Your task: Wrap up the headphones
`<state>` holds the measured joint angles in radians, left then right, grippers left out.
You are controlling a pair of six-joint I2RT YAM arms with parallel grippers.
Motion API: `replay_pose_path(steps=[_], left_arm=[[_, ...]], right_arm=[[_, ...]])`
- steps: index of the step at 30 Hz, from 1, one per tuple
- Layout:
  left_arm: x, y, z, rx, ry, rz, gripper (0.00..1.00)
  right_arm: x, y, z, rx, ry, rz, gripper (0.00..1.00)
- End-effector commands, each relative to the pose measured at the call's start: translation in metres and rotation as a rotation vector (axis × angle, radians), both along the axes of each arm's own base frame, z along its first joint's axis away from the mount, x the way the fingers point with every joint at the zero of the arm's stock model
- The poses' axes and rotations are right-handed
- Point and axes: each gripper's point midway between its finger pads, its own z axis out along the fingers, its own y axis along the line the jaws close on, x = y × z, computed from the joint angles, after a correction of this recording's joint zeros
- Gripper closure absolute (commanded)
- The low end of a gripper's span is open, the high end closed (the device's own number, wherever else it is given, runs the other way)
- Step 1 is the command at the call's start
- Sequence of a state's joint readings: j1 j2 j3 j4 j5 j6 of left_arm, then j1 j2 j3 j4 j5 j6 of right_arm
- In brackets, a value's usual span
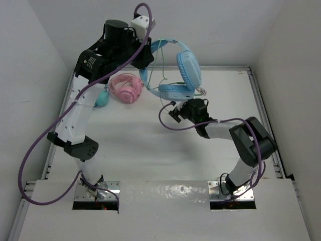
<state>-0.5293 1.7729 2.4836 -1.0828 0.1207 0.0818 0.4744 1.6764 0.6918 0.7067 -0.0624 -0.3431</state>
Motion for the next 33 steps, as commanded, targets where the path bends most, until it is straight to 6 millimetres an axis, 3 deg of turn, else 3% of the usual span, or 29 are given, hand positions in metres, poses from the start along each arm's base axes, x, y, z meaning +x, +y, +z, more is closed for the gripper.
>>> replay_pose_path(steps=[1,4,5,7,8,11,14,15,17,18,20,23,24,25,27,29,30,31,33], left_arm=[[-0.003,-0.002,0.046,-0.115,-0.107,-0.009,1.0],[-0.002,-0.002,0.046,-0.117,-0.106,-0.006,1.0],[-0.002,-0.001,0.046,-0.116,-0.106,-0.003,1.0],[-0.002,-0.001,0.046,-0.116,-0.106,-0.003,1.0],[-0.002,-0.002,0.045,-0.116,-0.105,-0.005,1.0],[-0.003,-0.002,0.045,-0.117,-0.104,-0.005,1.0],[-0.004,0.0,0.045,-0.115,-0.105,-0.001,1.0],[-0.005,0.001,0.045,-0.114,-0.104,0.0,1.0],[-0.005,0.002,0.045,-0.111,-0.104,0.003,1.0],[-0.004,0.003,0.043,-0.111,-0.101,0.006,1.0],[-0.002,0.002,0.039,-0.106,-0.091,0.005,1.0],[0.007,0.004,0.032,-0.102,-0.081,0.027,1.0],[0.014,0.007,0.031,-0.107,-0.083,0.042,1.0],[0.019,0.009,0.03,-0.108,-0.084,0.053,1.0],[0.04,0.018,0.027,-0.126,-0.083,0.093,1.0],[0.059,0.025,0.022,-0.127,-0.088,0.125,1.0],[0.071,0.034,0.023,-0.157,-0.087,0.167,1.0],[0.083,0.039,0.017,-0.15,-0.085,0.199,1.0],[0.103,0.056,0.017,-0.156,-0.11,0.263,1.0]], right_arm=[[-0.015,0.027,-0.029,-0.061,0.064,0.102,0.13],[-0.012,0.042,-0.047,-0.095,0.097,0.127,0.13],[-0.003,0.048,-0.041,-0.079,0.083,0.124,0.12],[0.007,0.051,-0.057,-0.077,0.115,0.093,0.12],[0.019,0.057,-0.052,-0.074,0.108,0.086,0.12],[0.041,0.063,-0.063,-0.088,0.145,0.037,0.12],[0.053,0.068,-0.074,-0.11,0.194,0.019,0.31],[0.053,0.07,-0.076,-0.114,0.208,0.029,0.49],[0.047,0.073,-0.085,-0.153,0.272,0.069,0.66],[0.046,0.078,-0.083,-0.152,0.288,0.101,0.86],[0.031,0.074,-0.09,-0.176,0.358,0.111,1.0],[0.001,0.071,-0.097,-0.16,0.392,0.144,1.0],[-0.01,0.079,-0.081,-0.154,0.354,0.176,1.0],[-0.03,0.073,-0.091,-0.171,0.364,0.192,1.0],[-0.064,0.077,-0.086,-0.182,0.352,0.242,1.0],[-0.084,0.082,-0.081,-0.181,0.352,0.266,1.0],[-0.099,0.092,-0.069,-0.174,0.331,0.298,1.0],[-0.114,0.087,-0.077,-0.2,0.351,0.308,1.0],[-0.133,0.093,-0.075,-0.222,0.34,0.33,1.0]])
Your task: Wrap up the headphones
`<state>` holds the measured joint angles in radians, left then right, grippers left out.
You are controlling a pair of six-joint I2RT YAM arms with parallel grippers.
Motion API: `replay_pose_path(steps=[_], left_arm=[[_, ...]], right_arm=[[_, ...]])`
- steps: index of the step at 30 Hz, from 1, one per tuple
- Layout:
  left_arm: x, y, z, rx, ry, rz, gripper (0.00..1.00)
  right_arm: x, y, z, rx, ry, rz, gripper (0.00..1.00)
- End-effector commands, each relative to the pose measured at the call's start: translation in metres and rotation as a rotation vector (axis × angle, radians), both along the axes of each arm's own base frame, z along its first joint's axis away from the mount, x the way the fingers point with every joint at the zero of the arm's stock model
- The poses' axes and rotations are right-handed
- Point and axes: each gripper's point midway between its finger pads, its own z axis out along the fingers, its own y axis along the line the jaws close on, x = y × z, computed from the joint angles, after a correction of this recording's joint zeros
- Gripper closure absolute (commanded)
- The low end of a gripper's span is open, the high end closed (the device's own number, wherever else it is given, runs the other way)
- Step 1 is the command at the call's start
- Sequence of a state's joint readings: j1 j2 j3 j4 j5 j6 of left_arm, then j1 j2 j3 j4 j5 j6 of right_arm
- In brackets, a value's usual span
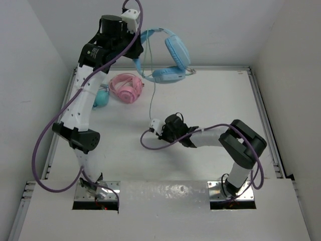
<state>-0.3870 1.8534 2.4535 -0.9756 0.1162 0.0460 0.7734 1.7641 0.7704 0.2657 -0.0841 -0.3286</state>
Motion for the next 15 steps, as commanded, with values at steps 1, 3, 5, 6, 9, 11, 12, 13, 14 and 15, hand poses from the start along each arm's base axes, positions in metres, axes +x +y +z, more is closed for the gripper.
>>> replay_pose_path(steps=[1,3,5,6,9,11,12,13,14,15], left_arm=[[0.042,0.026,0.039,-0.113,-0.147,0.144,1.0],[0.058,0.039,0.034,-0.106,-0.16,0.191,1.0],[0.067,0.05,0.032,-0.074,-0.181,0.244,1.0],[0.07,0.054,0.029,-0.034,-0.194,0.252,1.0],[0.066,0.06,0.017,0.058,-0.196,0.238,1.0],[0.057,0.064,0.002,0.141,-0.184,0.199,1.0],[0.055,0.067,-0.004,0.173,-0.176,0.2,1.0],[0.048,0.072,-0.017,0.229,-0.157,0.187,1.0],[0.044,0.076,-0.023,0.259,-0.149,0.184,1.0],[0.04,0.079,-0.033,0.288,-0.13,0.179,1.0]], right_arm=[[-0.023,0.01,0.02,0.025,-0.03,0.028,1.0],[-0.034,0.009,0.016,0.004,-0.031,0.018,1.0],[-0.034,0.004,0.016,0.005,-0.042,-0.027,1.0],[-0.033,-0.004,0.011,-0.009,-0.046,-0.059,1.0],[-0.006,-0.029,0.024,-0.051,-0.174,-0.196,1.0],[0.022,-0.056,0.04,-0.017,-0.242,-0.352,1.0],[0.034,-0.068,0.048,0.028,-0.28,-0.423,1.0],[0.055,-0.102,0.057,0.056,-0.322,-0.562,1.0],[0.064,-0.119,0.062,0.115,-0.333,-0.647,1.0],[0.069,-0.14,0.059,0.134,-0.336,-0.719,1.0]])
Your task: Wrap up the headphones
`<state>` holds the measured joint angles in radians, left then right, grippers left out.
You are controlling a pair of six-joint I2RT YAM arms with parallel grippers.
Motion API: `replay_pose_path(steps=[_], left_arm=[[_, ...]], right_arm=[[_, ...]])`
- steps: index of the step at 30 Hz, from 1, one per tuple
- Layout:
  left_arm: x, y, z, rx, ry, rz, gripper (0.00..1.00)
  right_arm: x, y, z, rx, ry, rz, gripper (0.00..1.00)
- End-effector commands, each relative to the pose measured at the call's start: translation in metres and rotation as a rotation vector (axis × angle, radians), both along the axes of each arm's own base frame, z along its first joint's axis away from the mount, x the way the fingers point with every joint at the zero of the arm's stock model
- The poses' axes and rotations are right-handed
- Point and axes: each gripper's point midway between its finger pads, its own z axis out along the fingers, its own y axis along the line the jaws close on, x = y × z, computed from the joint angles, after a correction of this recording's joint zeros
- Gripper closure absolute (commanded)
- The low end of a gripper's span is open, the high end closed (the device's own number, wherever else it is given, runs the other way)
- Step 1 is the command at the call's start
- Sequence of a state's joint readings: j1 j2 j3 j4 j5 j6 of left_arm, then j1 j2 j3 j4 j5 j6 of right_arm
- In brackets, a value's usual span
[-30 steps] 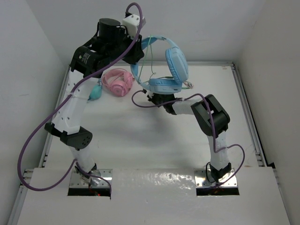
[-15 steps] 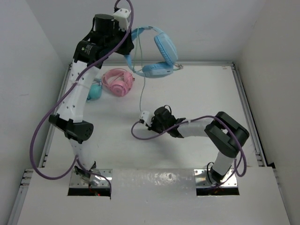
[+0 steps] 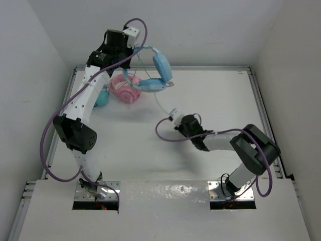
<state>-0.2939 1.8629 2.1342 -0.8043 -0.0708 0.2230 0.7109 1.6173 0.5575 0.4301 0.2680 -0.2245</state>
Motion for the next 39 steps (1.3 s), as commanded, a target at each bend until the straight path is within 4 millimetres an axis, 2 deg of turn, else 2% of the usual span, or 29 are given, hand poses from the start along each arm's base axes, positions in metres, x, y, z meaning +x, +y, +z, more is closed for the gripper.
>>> replay_pose_path(steps=[1,3,4,6,7,8,9,11,15,20,24,25,26,28,29,33,34,35,37,39], left_arm=[[-0.028,0.012,0.049,0.07,-0.151,-0.049,1.0],[-0.04,0.01,0.033,0.119,-0.107,-0.077,1.0],[-0.05,0.011,0.018,0.17,-0.06,-0.104,1.0],[-0.063,0.005,0.005,0.215,-0.014,-0.146,1.0],[-0.073,0.007,-0.006,0.248,0.024,-0.17,1.0],[-0.079,0.002,-0.01,0.263,0.036,-0.193,1.0],[-0.087,0.003,-0.019,0.286,0.06,-0.203,1.0],[-0.098,0.002,-0.033,0.329,0.112,-0.236,1.0],[-0.118,0.008,-0.066,0.419,0.222,-0.282,1.0],[-0.138,0.017,-0.103,0.541,0.343,-0.319,1.0],[-0.146,0.022,-0.116,0.561,0.386,-0.323,1.0],[-0.147,0.02,-0.115,0.554,0.385,-0.331,1.0],[-0.15,0.014,-0.117,0.53,0.394,-0.36,1.0],[-0.156,0.008,-0.114,0.502,0.405,-0.399,1.0],[-0.159,0.002,-0.114,0.479,0.414,-0.428,1.0],[-0.168,-0.002,-0.127,0.492,0.45,-0.462,1.0],[-0.17,-0.002,-0.13,0.501,0.458,-0.467,1.0],[-0.172,-0.001,-0.135,0.509,0.47,-0.479,1.0],[-0.177,-0.006,-0.135,0.49,0.478,-0.507,1.0],[-0.183,-0.011,-0.127,0.457,0.476,-0.539,1.0]], right_arm=[[0.061,-0.083,0.06,0.229,-0.256,-0.426,1.0],[0.072,-0.111,0.074,0.271,-0.323,-0.525,1.0],[0.078,-0.135,0.082,0.271,-0.365,-0.606,1.0],[0.088,-0.15,0.102,0.316,-0.42,-0.656,1.0],[0.093,-0.166,0.107,0.322,-0.432,-0.696,1.0],[0.101,-0.171,0.118,0.339,-0.452,-0.709,1.0],[0.104,-0.185,0.121,0.331,-0.46,-0.745,1.0],[0.113,-0.198,0.131,0.334,-0.481,-0.771,1.0],[0.117,-0.236,0.133,0.308,-0.509,-0.881,1.0],[0.111,-0.275,0.133,0.33,-0.528,-1.004,1.0],[0.103,-0.29,0.131,0.349,-0.539,-1.048,1.0],[0.103,-0.288,0.131,0.367,-0.538,-1.037,1.0],[0.102,-0.297,0.13,0.363,-0.537,-1.054,1.0],[0.103,-0.297,0.128,0.345,-0.523,-1.041,1.0],[0.106,-0.297,0.13,0.342,-0.522,-1.037,1.0],[0.116,-0.299,0.132,0.303,-0.509,-1.026,1.0],[0.123,-0.3,0.14,0.307,-0.522,-1.025,1.0],[0.126,-0.302,0.131,0.289,-0.492,-1.033,1.0],[0.134,-0.308,0.134,0.284,-0.494,-1.049,1.0],[0.139,-0.316,0.121,0.264,-0.468,-1.07,1.0]])
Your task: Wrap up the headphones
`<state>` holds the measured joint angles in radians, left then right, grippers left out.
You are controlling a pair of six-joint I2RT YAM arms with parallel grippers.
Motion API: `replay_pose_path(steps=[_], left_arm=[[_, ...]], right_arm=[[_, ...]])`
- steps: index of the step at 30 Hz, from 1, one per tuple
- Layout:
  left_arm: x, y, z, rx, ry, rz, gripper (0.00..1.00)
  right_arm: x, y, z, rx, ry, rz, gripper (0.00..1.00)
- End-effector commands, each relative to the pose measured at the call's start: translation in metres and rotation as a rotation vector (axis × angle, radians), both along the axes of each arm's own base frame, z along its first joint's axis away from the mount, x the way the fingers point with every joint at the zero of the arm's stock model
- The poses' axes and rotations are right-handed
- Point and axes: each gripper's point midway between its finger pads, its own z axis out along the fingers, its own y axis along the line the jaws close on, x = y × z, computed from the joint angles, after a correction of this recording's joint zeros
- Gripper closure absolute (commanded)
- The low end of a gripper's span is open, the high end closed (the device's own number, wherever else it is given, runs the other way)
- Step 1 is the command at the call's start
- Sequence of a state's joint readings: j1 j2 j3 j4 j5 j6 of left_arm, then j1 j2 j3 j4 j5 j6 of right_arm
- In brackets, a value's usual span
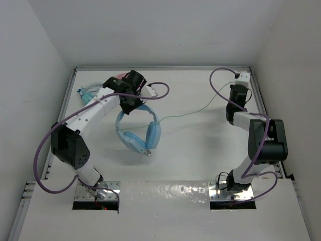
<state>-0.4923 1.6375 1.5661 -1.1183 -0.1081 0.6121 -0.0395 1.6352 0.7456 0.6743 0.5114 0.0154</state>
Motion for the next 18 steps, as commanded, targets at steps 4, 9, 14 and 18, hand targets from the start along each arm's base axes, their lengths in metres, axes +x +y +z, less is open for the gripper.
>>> replay_pose_path(steps=[4,9,14,18], left_arm=[[-0.026,-0.029,0.036,-0.165,0.027,-0.107,1.0],[-0.038,-0.044,0.037,-0.208,0.064,-0.16,1.0],[-0.053,-0.073,0.058,-0.347,0.11,-0.273,1.0],[-0.062,-0.091,0.078,-0.44,0.134,-0.344,1.0]], right_arm=[[0.027,-0.017,-0.005,-0.005,0.042,-0.032,1.0],[0.035,-0.019,-0.018,-0.006,0.08,-0.042,1.0],[0.04,-0.023,-0.028,-0.011,0.119,-0.065,1.0],[0.039,-0.021,-0.038,-0.006,0.148,-0.053,1.0]])
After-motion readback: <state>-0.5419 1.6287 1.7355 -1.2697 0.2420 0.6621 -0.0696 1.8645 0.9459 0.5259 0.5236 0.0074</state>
